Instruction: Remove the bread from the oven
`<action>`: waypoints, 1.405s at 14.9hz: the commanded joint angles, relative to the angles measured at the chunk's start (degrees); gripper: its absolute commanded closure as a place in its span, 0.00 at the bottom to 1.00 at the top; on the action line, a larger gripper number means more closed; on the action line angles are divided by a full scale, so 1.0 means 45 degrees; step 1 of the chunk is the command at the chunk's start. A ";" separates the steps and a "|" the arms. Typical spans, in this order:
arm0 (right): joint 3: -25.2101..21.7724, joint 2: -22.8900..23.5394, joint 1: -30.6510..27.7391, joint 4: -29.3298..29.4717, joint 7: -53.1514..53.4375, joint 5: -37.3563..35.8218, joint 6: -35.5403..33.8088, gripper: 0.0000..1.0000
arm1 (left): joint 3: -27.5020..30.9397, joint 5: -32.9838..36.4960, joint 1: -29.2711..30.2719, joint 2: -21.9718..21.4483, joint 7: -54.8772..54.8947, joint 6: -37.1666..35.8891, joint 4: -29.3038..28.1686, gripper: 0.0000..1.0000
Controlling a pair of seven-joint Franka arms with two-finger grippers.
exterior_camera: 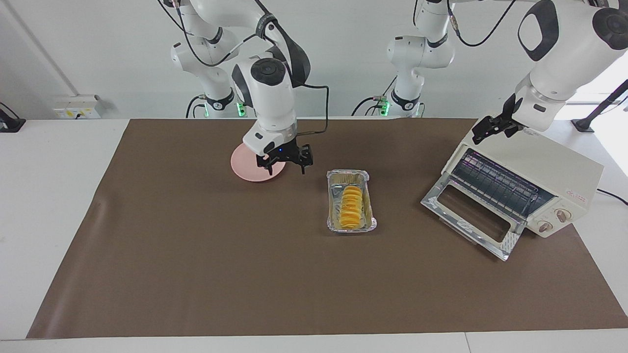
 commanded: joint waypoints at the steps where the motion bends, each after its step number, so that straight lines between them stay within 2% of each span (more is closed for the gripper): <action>1: -0.0090 0.1669 0.0862 0.1267 0.1480 0.0053 0.0151 0.00 | -0.0134 -0.0203 0.0395 -0.1465 0.0517 0.0065 -0.1567 0.00; 2: -0.0090 0.2352 0.1174 0.1832 0.1911 0.0033 0.0190 0.00 | -0.0464 -0.0203 0.0823 -0.1584 0.0517 0.0008 -0.1724 0.00; 3: -0.0109 0.3268 0.1293 0.2379 0.2148 -0.0006 0.0674 0.00 | -0.1530 -0.0203 0.1639 -0.1779 0.0440 0.0220 -0.2248 0.00; 4: -0.0090 0.3528 0.1275 0.2385 0.2150 0.0032 0.1259 0.00 | -0.1696 -0.0184 0.1705 -0.1819 0.0458 0.0667 -0.2446 0.00; 10: -0.0090 0.4252 0.1294 0.2483 0.2150 -0.0045 0.2180 0.00 | -0.1639 0.0363 0.1062 -0.1371 0.0419 0.0808 -0.2273 0.00; 12: -0.0090 0.4331 0.1295 0.2483 0.2073 -0.0085 0.2241 0.00 | -0.1619 0.0305 0.1100 -0.0885 0.0477 0.0556 -0.1689 0.00; 14: -0.0090 0.4331 0.1256 0.2443 0.1994 -0.0162 0.2300 0.00 | -0.1619 0.0324 0.1081 -0.0940 0.0497 0.0495 -0.1725 0.00; 15: -0.0090 0.4351 0.1275 0.2424 0.1994 -0.0163 0.2358 0.08 | -0.1619 0.0324 0.1100 -0.1018 0.0536 0.0515 -0.1841 0.00; 16: -0.0090 0.4390 0.1275 0.2366 0.1974 -0.0182 0.2513 0.49 | -0.1619 0.0344 0.1081 -0.1057 0.0536 0.0612 -0.2036 0.00; 17: -0.0090 0.4390 0.1275 0.2327 0.1974 -0.0182 0.2573 0.82 | -0.1619 0.0344 0.1061 -0.1077 0.0478 0.0651 -0.2057 0.00; 18: -0.0090 0.4410 0.1275 0.2326 0.1974 -0.0163 0.2593 1.00 | -0.1619 0.0344 0.1042 -0.1116 0.0497 0.0652 -0.2077 0.00; 21: -0.0090 0.4410 0.1353 0.2326 0.1974 -0.0202 0.2788 1.00 | -0.1619 0.0344 0.1081 -0.1116 0.0497 0.0555 -0.2019 0.00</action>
